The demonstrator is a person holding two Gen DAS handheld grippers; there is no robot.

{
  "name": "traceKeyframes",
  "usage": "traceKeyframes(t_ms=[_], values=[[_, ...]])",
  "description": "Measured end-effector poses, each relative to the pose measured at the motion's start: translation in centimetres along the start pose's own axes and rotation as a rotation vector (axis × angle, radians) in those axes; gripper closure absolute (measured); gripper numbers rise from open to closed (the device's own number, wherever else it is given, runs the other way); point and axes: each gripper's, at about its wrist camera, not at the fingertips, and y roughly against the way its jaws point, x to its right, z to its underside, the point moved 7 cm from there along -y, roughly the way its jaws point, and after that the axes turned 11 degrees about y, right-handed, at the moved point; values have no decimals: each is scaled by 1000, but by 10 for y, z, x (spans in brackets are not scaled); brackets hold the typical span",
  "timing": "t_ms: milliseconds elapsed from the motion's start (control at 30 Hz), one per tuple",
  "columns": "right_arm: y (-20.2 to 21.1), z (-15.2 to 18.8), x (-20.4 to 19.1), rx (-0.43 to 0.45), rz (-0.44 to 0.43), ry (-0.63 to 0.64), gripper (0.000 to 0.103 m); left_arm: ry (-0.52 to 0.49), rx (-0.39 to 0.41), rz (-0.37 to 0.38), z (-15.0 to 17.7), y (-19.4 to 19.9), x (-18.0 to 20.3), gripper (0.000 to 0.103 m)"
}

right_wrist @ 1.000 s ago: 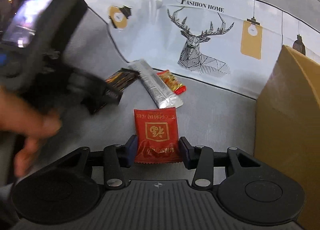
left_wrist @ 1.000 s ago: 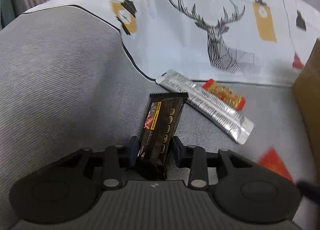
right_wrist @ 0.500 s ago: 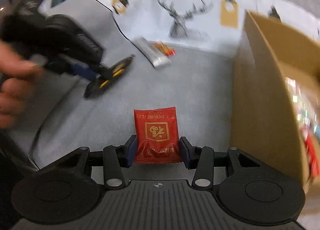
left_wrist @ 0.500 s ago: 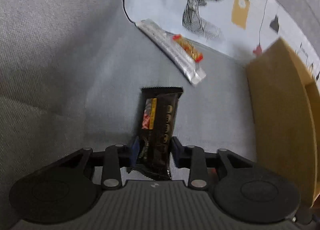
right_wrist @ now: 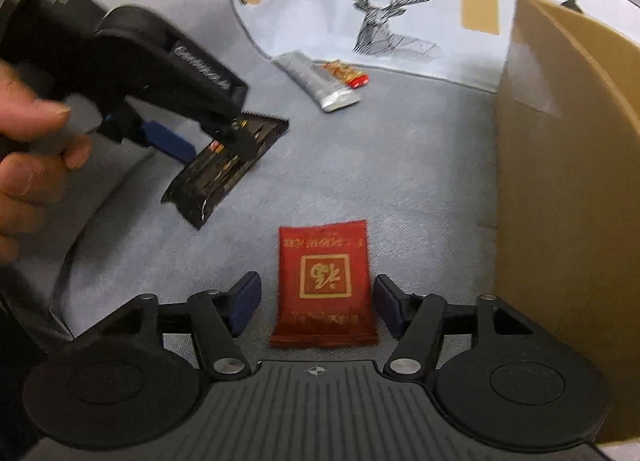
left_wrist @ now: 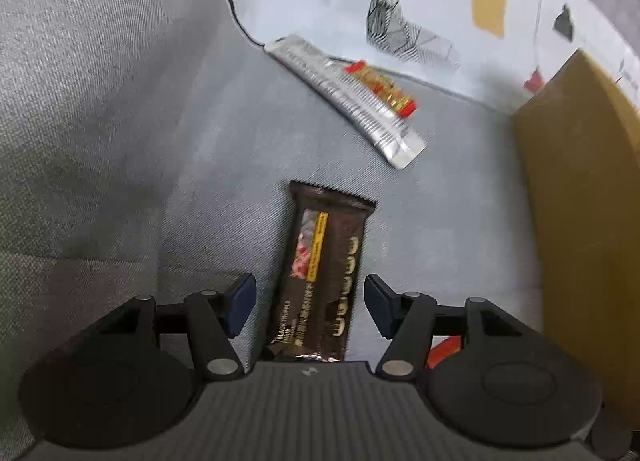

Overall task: Organize snacks
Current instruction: 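Grasp dark chocolate bar with left gripper while right grasps red candy packet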

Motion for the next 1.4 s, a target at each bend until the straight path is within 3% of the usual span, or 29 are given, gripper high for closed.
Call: traceKeyframes(t_ms=[100,200,267,433,733,1400], values=[[-2,-2,-5,3,12,44,38,-11,1,-15,0,-2,1,38],[-2,-4,-4,15,22,57,56,-38,4,-29,2,-3,3,38],[0,-5,-3,32,34,65,57,-45,5,-33,2,-4,4,38],[12,-15,3,105,77,60,57,-40,4,-30,2,-4,3,38],[-4,-5,9,42,62,19,56,-43,2,-32,2,-4,4,38],[-7,-4,6,44,69,27,56,-51,-3,-36,3,-7,4,39]])
